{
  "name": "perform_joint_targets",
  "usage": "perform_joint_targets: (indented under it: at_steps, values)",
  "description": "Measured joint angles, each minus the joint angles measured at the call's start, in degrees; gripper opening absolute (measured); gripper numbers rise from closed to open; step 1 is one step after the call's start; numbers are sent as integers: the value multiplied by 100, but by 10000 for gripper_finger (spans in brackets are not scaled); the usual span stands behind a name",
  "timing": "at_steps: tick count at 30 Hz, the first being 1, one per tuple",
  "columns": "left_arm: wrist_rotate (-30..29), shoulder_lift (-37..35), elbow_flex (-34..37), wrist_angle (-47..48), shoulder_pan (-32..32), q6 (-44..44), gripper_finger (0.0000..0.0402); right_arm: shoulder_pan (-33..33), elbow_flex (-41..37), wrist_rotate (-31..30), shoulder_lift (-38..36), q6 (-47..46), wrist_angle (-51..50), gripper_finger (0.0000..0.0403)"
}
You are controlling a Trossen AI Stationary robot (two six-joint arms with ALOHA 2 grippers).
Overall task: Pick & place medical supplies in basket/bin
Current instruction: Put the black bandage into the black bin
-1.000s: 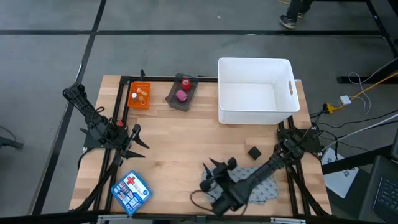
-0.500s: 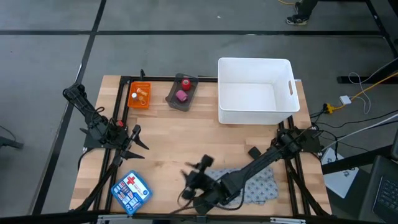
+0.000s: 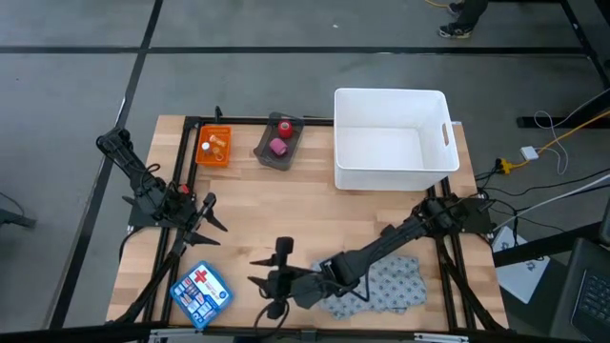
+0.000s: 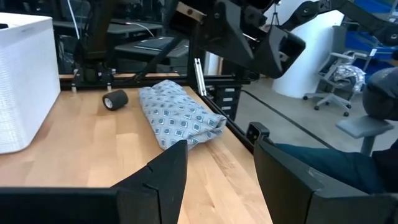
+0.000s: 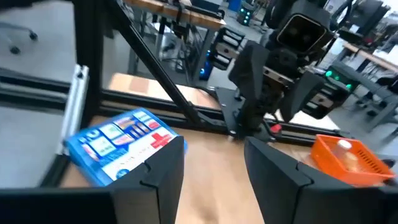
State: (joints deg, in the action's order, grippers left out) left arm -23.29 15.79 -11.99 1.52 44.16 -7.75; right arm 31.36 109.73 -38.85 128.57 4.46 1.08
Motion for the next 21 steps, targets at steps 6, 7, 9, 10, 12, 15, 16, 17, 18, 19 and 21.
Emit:
perform_joint_targets:
  at_steps: [6,7,9,10,12,15,16,17,18,19,21]
  values:
    - [11,0,0,0,0,-2,182,66,0,-16,0,409,103,169]
    - [11,0,0,0,0,-4,182,82,0,-16,0,384,113,169]
    - [11,0,0,0,0,-7,182,115,0,-145,0,310,112,169]
    - [11,-1,0,0,0,-7,182,130,0,-324,0,269,107,169]
    - [11,-1,0,0,0,-7,182,159,0,-750,0,284,111,169]
    - [8,0,0,0,-2,-7,182,209,120,-1307,9,645,87,169]
    - [8,-2,0,0,-1,-7,182,232,203,-1409,9,798,89,169]
    - [8,0,0,0,-1,-7,182,252,289,-1500,9,920,110,169]
    - [8,0,0,2,0,-7,182,271,373,-1681,5,987,128,169]
    - [12,0,0,0,-2,-7,182,296,448,-2009,0,1048,129,169]
    - [39,-1,0,0,0,-9,182,346,583,-2962,0,1326,103,169]
